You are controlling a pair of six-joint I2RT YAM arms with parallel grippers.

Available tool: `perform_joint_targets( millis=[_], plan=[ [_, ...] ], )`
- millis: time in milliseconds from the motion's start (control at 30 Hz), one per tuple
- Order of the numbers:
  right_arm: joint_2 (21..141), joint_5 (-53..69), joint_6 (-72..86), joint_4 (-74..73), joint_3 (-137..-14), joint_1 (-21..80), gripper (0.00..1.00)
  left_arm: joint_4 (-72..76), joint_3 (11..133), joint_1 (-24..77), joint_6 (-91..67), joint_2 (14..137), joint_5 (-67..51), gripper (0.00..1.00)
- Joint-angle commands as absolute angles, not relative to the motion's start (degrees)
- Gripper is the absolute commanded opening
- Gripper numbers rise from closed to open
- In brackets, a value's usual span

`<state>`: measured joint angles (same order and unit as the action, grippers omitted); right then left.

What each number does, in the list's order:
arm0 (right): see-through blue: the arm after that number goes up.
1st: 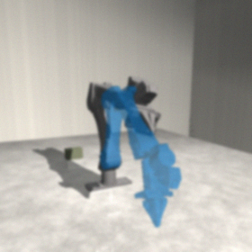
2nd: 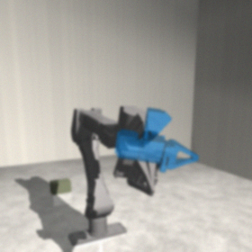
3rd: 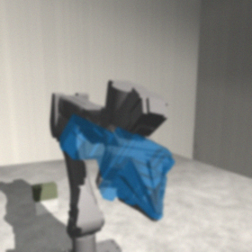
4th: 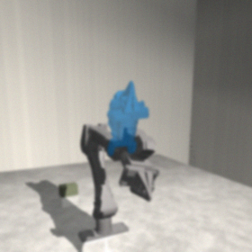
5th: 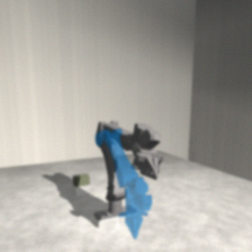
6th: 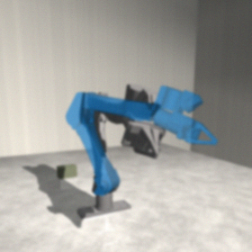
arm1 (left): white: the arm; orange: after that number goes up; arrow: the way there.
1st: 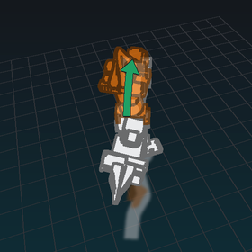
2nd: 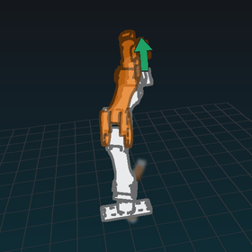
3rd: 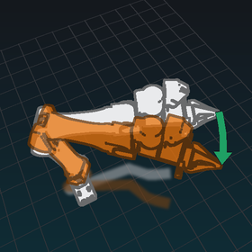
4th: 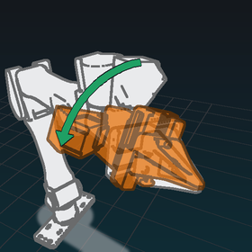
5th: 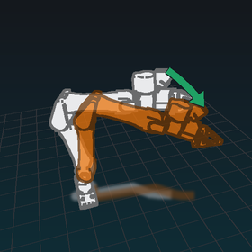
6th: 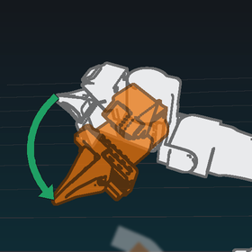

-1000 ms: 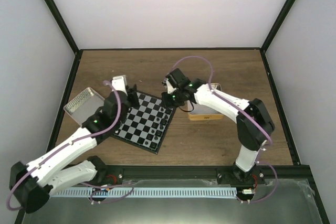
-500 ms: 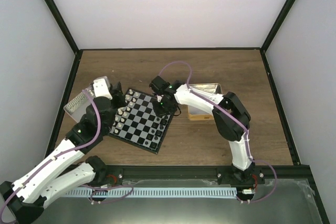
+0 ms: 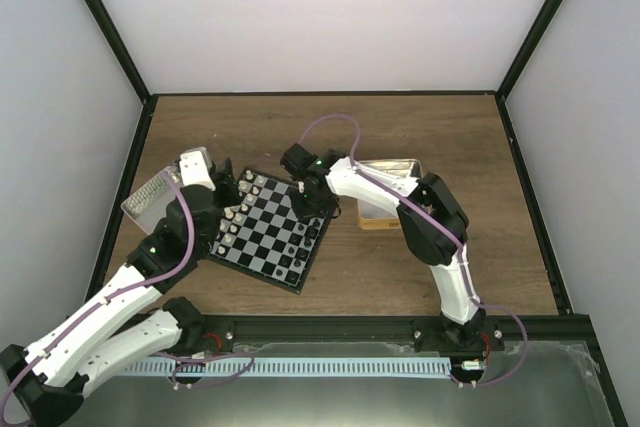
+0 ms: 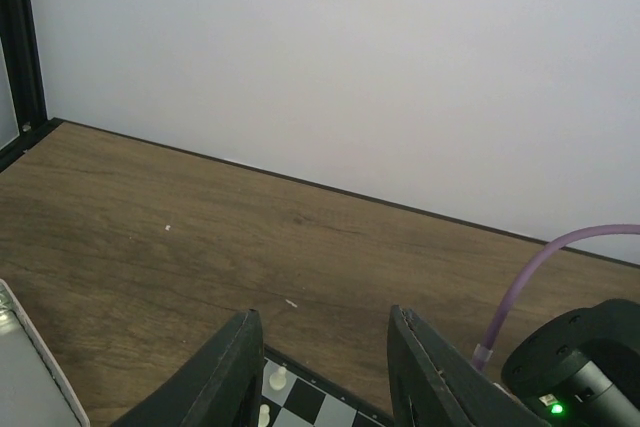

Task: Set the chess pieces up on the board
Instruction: Place the chess piece on the chessboard.

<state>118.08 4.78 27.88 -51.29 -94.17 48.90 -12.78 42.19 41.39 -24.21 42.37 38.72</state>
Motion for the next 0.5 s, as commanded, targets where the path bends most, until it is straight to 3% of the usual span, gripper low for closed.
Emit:
perform_joint_targets(
  millis=[0,467],
  plan=[
    [120.03,2.91,27.01,-53.37,-97.3,49.25,0.04,-12.74,41.56,41.21,-24.21,42.03,38.67,0.36],
    [121.85,2.54,27.08,-55.12,-100.21,49.31,0.07,-12.66,41.13,41.19,-24.69,41.59,38.67,0.36]
  ],
)
